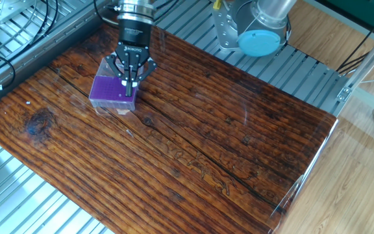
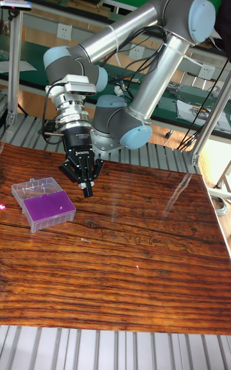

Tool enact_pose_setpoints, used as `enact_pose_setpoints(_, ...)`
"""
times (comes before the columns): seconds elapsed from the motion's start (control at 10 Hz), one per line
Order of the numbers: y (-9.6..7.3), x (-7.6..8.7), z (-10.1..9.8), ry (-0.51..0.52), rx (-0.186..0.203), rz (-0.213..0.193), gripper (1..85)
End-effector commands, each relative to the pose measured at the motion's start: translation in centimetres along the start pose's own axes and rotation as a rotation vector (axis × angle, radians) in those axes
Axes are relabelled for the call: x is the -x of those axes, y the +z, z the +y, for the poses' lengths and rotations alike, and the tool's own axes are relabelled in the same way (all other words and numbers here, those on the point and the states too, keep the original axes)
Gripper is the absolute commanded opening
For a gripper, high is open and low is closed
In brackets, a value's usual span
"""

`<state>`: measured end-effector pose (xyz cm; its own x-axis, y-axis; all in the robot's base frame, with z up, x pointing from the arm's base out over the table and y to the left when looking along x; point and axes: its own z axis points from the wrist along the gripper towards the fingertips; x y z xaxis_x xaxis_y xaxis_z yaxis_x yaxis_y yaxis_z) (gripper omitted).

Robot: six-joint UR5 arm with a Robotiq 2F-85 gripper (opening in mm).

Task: Insert a small pipette tip into the holder for small pipette tips

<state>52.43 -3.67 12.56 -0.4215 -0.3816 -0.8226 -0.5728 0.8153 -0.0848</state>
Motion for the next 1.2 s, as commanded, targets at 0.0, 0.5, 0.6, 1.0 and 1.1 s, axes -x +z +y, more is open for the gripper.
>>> enact_pose_setpoints(0.0, -0.5, 1.3, -0.1, 0.015, 0.021, -0.056, 3.3)
enact_pose_setpoints(0.5, -0.2, 1.1, -0.1, -0.008, -0.005, 0.078, 2.7)
enact_pose_setpoints(0.6, 0.0, 1.4, -0.4, -0.025, -0.036, 0.165, 1.3)
enact_pose_setpoints(1.0, 1.8, 2.2, -0.9, -0.081, 0.000, 0.312, 1.3)
enact_pose_setpoints(1.1, 2.2, 1.1, -2.7, -0.142, -0.018, 0.388, 1.3)
